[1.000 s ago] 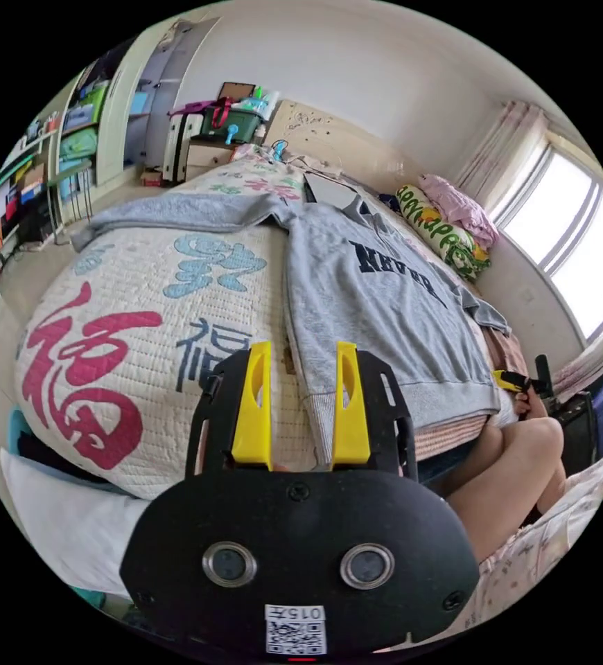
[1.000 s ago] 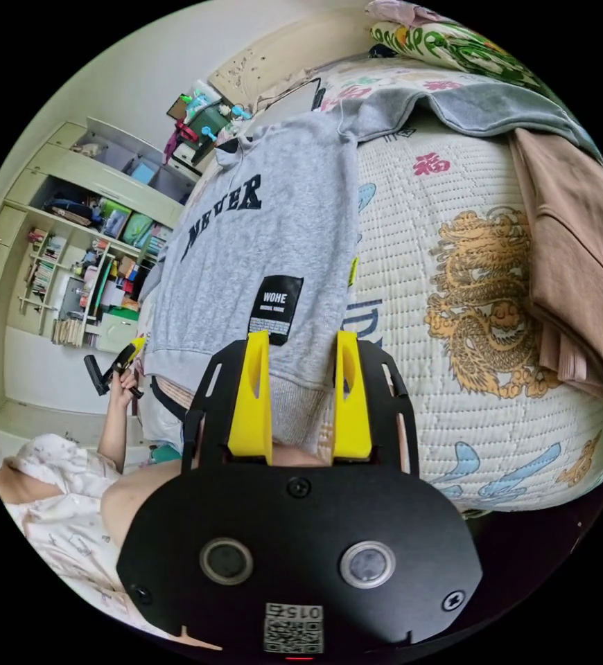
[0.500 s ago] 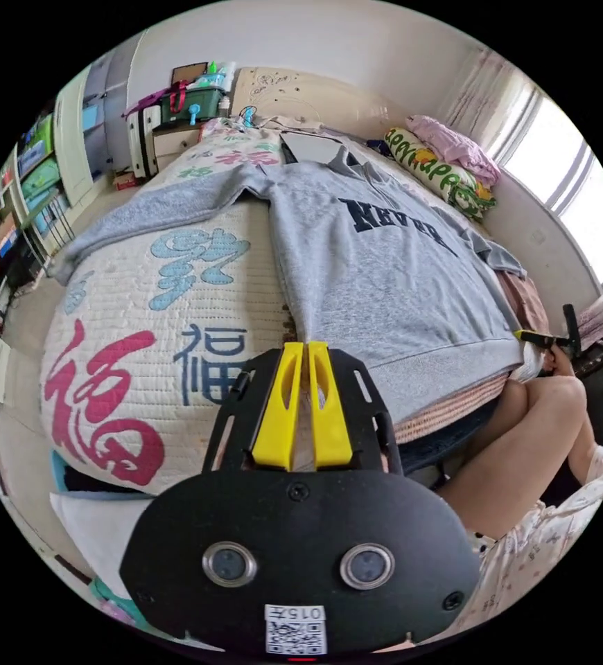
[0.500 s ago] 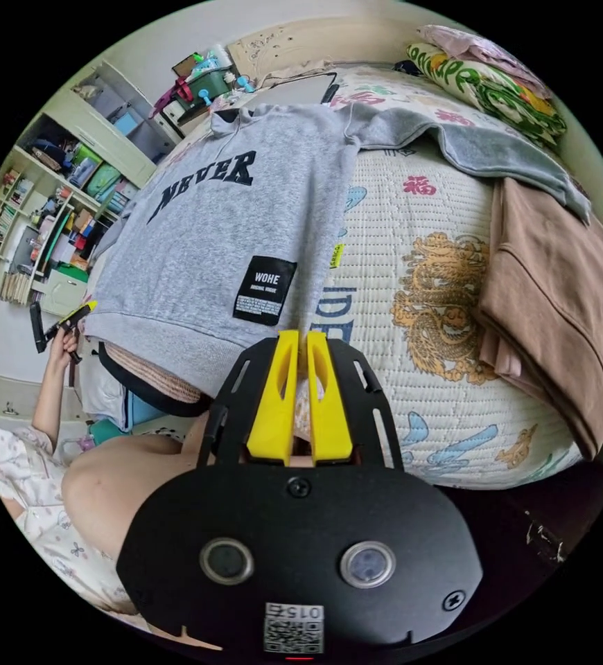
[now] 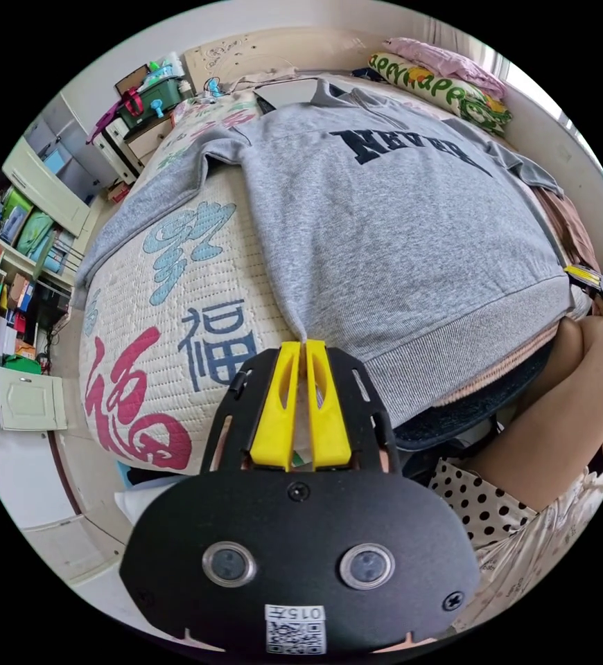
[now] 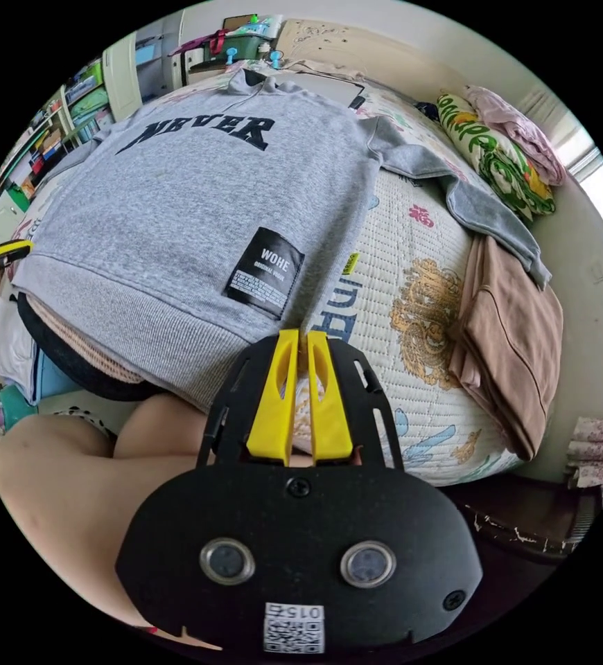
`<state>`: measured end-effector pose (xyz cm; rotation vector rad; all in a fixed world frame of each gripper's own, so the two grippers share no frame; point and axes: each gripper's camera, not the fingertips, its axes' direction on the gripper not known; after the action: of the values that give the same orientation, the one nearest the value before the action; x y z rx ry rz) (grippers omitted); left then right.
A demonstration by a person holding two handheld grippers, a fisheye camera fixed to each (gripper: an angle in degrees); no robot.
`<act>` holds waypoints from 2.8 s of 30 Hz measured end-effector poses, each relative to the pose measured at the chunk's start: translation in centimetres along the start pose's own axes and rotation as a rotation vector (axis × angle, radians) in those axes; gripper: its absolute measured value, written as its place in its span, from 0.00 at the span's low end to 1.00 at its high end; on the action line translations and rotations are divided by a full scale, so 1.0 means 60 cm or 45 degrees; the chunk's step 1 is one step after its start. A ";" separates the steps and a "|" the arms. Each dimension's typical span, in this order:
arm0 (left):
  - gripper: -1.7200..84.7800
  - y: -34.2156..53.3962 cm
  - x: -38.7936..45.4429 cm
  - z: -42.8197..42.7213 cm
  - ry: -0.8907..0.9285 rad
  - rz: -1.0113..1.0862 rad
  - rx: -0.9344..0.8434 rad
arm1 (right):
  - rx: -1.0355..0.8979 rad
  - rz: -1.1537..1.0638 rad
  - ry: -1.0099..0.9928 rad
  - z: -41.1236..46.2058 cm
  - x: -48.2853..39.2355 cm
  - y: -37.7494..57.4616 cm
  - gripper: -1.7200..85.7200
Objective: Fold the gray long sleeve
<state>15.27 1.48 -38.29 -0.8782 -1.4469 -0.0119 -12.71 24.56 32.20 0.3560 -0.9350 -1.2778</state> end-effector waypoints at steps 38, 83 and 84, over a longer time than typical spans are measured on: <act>0.03 0.247 -0.092 0.255 -0.030 -0.687 0.908 | 0.161 0.027 -0.065 0.233 -0.133 0.207 0.06; 0.08 0.248 -0.205 0.396 0.004 -0.737 0.822 | 0.182 0.022 -0.089 -0.039 -0.338 0.004 0.07; 0.09 0.243 -0.221 0.384 0.053 -0.714 0.742 | 0.181 0.021 -0.090 -0.057 -0.338 -0.008 0.07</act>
<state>0.79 17.16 -59.81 0.0119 -1.5021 -0.0266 -10.39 42.15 21.83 0.4151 -1.0902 -1.2181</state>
